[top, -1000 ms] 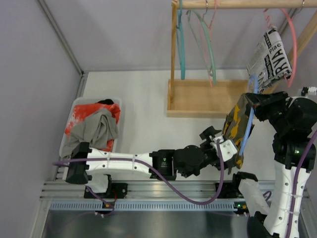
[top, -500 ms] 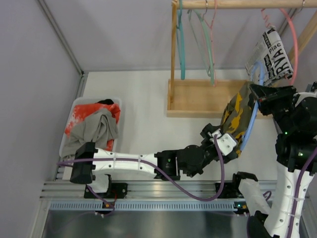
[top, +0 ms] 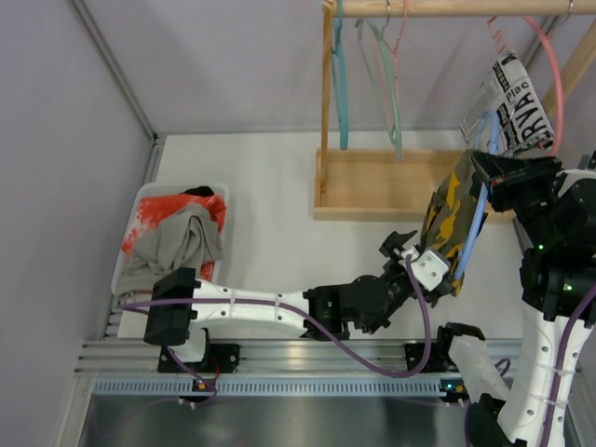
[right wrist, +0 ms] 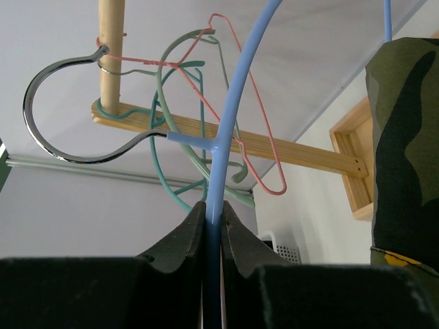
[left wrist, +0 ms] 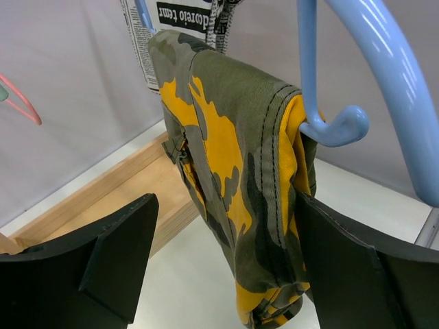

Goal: Remove the trousers from the hanger

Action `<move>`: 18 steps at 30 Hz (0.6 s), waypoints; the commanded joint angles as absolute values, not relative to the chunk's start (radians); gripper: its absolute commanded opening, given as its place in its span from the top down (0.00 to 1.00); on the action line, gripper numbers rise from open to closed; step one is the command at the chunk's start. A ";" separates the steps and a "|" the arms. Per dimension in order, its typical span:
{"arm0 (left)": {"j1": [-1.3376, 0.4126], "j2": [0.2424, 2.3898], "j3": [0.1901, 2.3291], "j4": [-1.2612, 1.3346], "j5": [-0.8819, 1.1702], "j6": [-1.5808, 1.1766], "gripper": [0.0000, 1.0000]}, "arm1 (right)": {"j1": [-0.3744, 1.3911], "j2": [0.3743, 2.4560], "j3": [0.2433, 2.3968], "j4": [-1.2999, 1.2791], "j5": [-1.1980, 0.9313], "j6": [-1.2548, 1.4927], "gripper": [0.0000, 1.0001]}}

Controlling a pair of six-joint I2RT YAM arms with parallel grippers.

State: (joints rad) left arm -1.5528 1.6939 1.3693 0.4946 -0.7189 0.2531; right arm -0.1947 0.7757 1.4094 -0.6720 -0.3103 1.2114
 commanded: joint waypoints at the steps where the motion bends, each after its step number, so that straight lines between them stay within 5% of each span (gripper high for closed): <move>1: -1.549 1.678 1.356 0.589 -0.678 0.242 0.14 | -0.198 0.761 1.496 -0.436 -0.330 1.241 1.00; 18: -1.500 1.767 1.407 0.589 -0.749 0.249 0.16 | -0.198 0.746 1.473 -0.403 -0.376 1.298 1.00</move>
State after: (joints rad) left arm -1.5181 1.7462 1.3682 0.5339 -0.7269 0.2523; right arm -0.1947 0.7788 1.4094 -0.6170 -0.3458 1.2541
